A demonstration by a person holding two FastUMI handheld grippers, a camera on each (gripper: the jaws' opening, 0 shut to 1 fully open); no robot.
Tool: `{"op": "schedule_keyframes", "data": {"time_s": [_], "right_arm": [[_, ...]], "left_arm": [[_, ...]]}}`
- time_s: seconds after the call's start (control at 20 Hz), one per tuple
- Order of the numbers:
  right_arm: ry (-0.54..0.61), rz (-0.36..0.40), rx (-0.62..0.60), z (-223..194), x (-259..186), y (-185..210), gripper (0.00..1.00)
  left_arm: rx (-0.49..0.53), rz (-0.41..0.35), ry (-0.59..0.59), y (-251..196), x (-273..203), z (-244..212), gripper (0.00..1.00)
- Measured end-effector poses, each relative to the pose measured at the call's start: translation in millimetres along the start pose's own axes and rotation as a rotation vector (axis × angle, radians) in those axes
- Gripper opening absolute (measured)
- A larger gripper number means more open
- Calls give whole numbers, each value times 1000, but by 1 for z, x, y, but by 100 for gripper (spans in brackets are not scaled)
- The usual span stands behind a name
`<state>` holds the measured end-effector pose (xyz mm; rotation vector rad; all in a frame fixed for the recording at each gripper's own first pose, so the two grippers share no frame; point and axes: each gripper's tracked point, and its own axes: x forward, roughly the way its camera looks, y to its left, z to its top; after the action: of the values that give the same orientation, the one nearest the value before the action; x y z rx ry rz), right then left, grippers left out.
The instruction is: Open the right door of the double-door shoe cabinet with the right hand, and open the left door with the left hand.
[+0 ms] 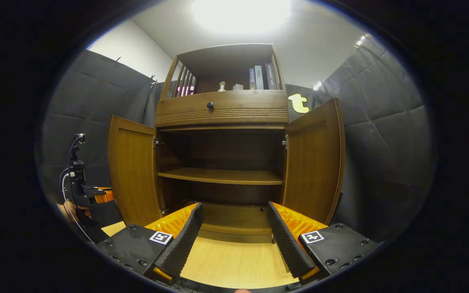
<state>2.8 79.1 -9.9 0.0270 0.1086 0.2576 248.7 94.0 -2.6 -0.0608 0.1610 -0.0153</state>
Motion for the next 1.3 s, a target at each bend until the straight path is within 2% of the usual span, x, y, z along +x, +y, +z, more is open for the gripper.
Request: {"op": "schedule_keyframes", "data": {"time_s": [0.3, 0.4, 0.5, 0.55, 0.75, 0.85, 1.05, 1.1, 1.15, 1.25, 1.3], "right_arm": [[-7, -29, 13, -2, 0, 5, 99], [-9, -37, 14, -1, 1, 8, 96], [-7, -47, 11, -1, 2, 9, 96], [-7, -53, 9, -1, 1, 10, 99], [-17, -75, 19, 0, -3, 6, 99], [-17, -69, 34, 0, -6, 4, 96], [-27, -64, 38, 6, -13, -11, 96], [-31, -67, 38, 8, -16, -17, 96], [-36, -73, 36, 11, -20, -24, 96], [-38, -80, 32, 14, -28, -35, 96], [-37, -85, 26, 15, -33, -41, 100]], "left_arm": [[-1, 21, -3, 9, -1, -1, 18], [-13, 16, -4, 9, -1, -1, 17], [-15, 12, -5, 9, -2, -2, 18], [-14, 14, -5, 10, -3, -2, 18], [-16, 55, -11, 19, -8, 0, 15], [-33, 61, -13, 18, -9, 0, 15], [-26, 89, -39, 17, -18, 5, 15], [-30, 86, -48, 14, -22, 6, 18], [-30, 81, -55, 15, -25, 4, 12], [-12, 78, -72, 15, -30, 7, 15], [-10, 82, -77, 15, -33, 9, 15]]}}
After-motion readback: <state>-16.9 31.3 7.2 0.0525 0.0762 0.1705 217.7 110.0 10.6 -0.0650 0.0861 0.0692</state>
